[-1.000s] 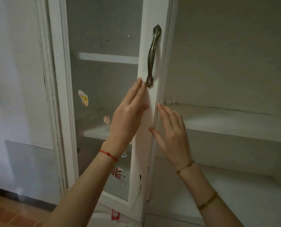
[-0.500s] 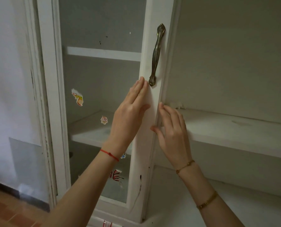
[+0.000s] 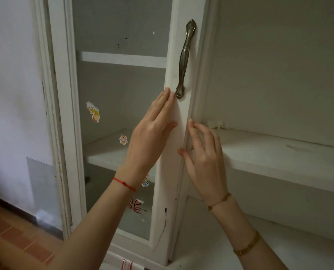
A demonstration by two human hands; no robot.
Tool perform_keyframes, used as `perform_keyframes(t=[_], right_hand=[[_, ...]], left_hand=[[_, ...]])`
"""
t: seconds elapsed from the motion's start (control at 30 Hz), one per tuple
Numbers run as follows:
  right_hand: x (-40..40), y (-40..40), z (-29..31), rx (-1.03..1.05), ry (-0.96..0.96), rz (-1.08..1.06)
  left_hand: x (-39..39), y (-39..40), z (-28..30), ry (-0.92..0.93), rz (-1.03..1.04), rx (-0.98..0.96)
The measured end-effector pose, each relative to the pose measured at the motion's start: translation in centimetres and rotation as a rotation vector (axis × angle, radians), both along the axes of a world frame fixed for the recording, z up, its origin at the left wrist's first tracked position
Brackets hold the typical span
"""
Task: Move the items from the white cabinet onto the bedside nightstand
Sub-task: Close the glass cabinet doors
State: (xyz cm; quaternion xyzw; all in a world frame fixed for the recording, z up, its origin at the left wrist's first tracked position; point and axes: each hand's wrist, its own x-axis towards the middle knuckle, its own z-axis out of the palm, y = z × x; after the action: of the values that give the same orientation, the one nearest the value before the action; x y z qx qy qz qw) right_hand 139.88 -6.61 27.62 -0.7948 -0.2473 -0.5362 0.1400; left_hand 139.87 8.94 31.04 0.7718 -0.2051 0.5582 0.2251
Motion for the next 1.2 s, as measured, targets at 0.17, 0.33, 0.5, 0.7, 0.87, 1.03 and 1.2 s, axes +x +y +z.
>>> perform_keyframes(t=[0.17, 0.33, 0.5, 0.7, 0.87, 1.03, 1.2], right_hand=[[-2.5, -0.9, -0.2, 0.073, 0.062, 0.052], [-7.4, -2.5, -2.3, 0.114, 0.147, -0.003], [-15.0, -3.3, -6.2, 0.159, 0.24, -0.101], [-25.9, -3.2, -12.0, 0.242, 0.421, -0.254], [-35.0, -3.4, -15.9, 0.311, 0.521, -0.414], [-43.3, -3.5, -19.0, 0.367, 0.64, -0.583], [-50.7, -3.3, -21.1, 0.448, 0.797, -0.736]], left_hand=[[-2.4, 1.4, -1.2, 0.04, 0.039, 0.041], [-7.2, 3.0, -4.1, 0.097, 0.012, 0.108], [-12.9, 3.9, -8.0, 0.188, -0.063, 0.133], [-19.4, 5.2, -13.9, 0.353, -0.213, 0.177], [-25.2, 5.6, -18.1, 0.492, -0.307, 0.208], [-29.8, 5.2, -21.7, 0.625, -0.419, 0.25], [-33.6, 3.7, -24.4, 0.694, -0.536, 0.325]])
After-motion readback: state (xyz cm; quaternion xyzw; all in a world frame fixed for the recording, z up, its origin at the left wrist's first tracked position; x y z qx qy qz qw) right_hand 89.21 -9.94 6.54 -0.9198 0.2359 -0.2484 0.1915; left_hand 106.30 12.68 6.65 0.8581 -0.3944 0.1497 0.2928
